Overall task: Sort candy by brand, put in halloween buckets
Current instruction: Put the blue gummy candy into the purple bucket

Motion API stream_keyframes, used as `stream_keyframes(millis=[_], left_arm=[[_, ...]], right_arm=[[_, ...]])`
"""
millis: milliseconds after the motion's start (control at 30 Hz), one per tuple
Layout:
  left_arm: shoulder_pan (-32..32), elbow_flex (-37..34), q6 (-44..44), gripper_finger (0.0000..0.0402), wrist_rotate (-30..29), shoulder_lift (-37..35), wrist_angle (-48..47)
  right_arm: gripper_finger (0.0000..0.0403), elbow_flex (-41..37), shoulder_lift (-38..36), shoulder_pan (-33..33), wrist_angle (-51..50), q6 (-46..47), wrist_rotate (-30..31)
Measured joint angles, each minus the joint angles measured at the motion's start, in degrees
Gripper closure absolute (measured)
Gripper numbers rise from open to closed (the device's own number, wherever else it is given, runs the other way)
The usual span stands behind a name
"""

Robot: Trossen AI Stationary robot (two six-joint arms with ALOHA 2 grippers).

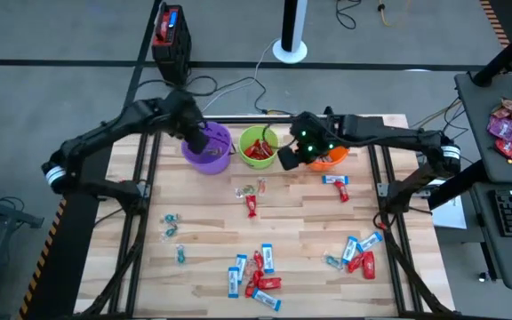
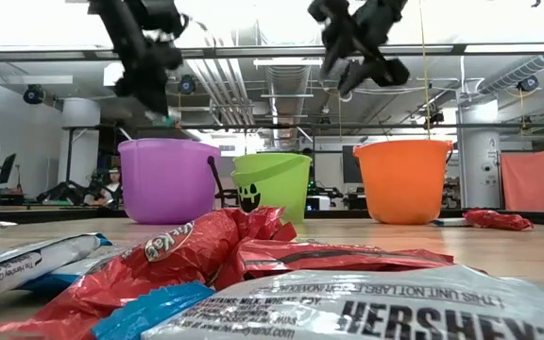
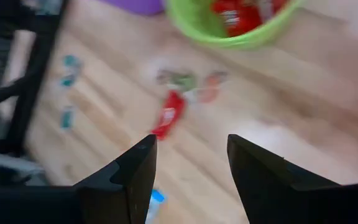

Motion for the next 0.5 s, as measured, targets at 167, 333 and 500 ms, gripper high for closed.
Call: stream_keyframes(millis=[167,333,500], left_arm=[[0.7,-1.6,2.4,0.0401,0.6,5.4,3.2],[0.8,-2.1,2.5,0.0395,0.2,9.7,5.5],[0.8,-2.1,2.2,0.0354,-0.8,12.1,5.2]], right_arm=[[0.0227,4.9,3.4,6.7,1.5,4.3,4.1],[0.0229,11.8,10.4,11.5,-1.4,5.9,8.4],[0.0206,16.4,19.0,13.6,-3.0,3.6,10.0]])
